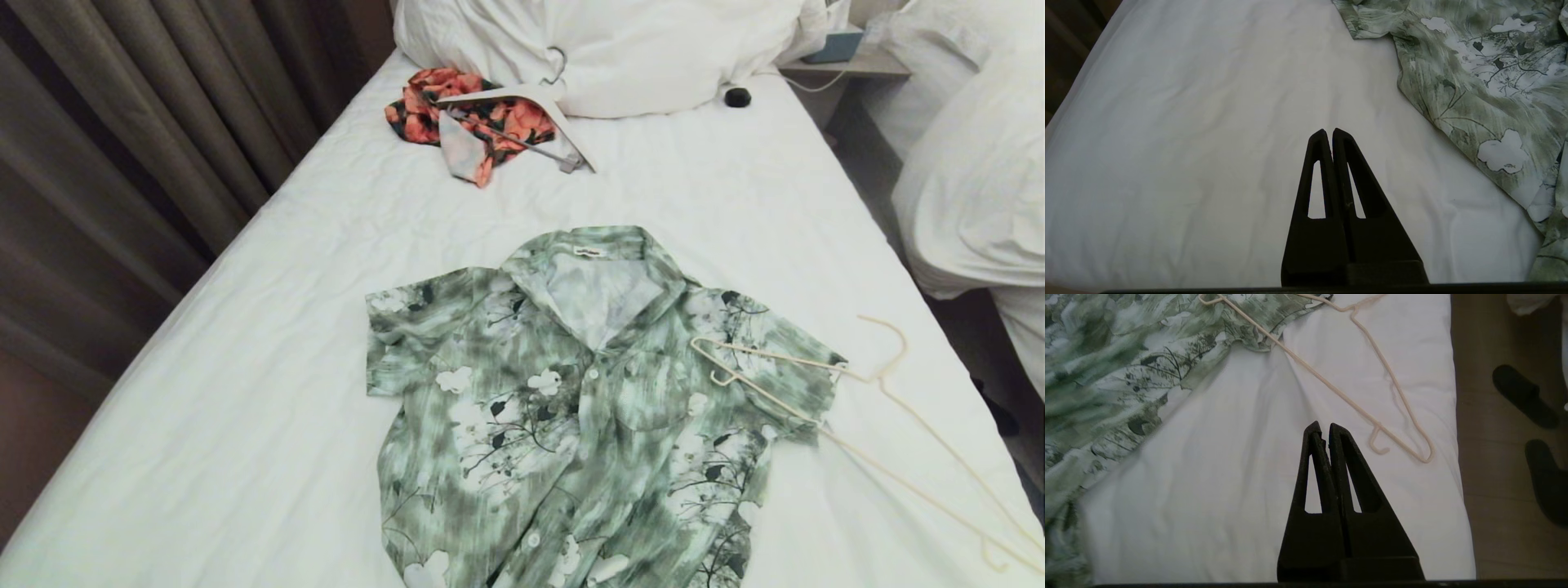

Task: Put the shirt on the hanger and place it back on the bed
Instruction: Lift the shirt and hanger

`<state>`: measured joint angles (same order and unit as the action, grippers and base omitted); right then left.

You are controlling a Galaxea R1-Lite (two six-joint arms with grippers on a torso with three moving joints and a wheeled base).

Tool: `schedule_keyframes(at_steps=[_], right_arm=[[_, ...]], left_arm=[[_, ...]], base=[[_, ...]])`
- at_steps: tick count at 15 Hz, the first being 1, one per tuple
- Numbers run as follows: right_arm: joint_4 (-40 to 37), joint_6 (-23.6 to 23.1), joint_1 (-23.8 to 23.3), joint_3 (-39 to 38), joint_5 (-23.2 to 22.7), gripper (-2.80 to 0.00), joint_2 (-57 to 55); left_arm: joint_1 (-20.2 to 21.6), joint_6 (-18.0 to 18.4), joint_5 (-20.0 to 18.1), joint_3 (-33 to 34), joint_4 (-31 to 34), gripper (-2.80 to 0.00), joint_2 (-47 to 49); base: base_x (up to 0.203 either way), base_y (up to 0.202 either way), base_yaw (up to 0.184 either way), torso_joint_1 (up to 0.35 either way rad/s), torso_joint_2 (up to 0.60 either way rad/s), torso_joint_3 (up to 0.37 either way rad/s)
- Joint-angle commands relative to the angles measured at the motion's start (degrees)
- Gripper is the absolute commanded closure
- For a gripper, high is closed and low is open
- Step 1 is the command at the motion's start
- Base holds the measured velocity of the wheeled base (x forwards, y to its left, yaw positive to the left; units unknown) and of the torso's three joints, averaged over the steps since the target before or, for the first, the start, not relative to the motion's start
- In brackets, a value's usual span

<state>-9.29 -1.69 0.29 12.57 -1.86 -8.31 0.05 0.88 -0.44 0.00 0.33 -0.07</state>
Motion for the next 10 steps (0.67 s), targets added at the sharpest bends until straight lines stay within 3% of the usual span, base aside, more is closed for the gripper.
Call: schedule_keyframes(at_steps=[1, 5, 7, 10], right_arm=[[0.2, 0.5, 0.0, 4.1, -0.1, 0.0, -10.1], [1.3, 5.1, -1.2, 14.8, 0.2, 0.0, -32.2], [2.2, 7.4, -5.2, 20.1, -0.5, 0.0, -45.5], [1.9, 9.1, -15.0, 28.5, -8.8, 0.0, -64.3]], left_arm=[[0.0, 0.0, 0.0, 0.1, 0.0, 0.0, 0.1], [0.0, 0.0, 0.0, 0.1, 0.0, 0.0, 0.1], [0.0, 0.0, 0.0, 0.1, 0.0, 0.0, 0.1], [0.0, 0.0, 0.0, 0.1, 0.0, 0.0, 0.1]], base=[[0.0, 0.0, 0.0, 0.0, 0.0, 0.0], [0.0, 0.0, 0.0, 0.0, 0.0, 0.0], [0.0, 0.0, 0.0, 0.0, 0.0, 0.0], [0.0, 0.0, 0.0, 0.0, 0.0, 0.0]])
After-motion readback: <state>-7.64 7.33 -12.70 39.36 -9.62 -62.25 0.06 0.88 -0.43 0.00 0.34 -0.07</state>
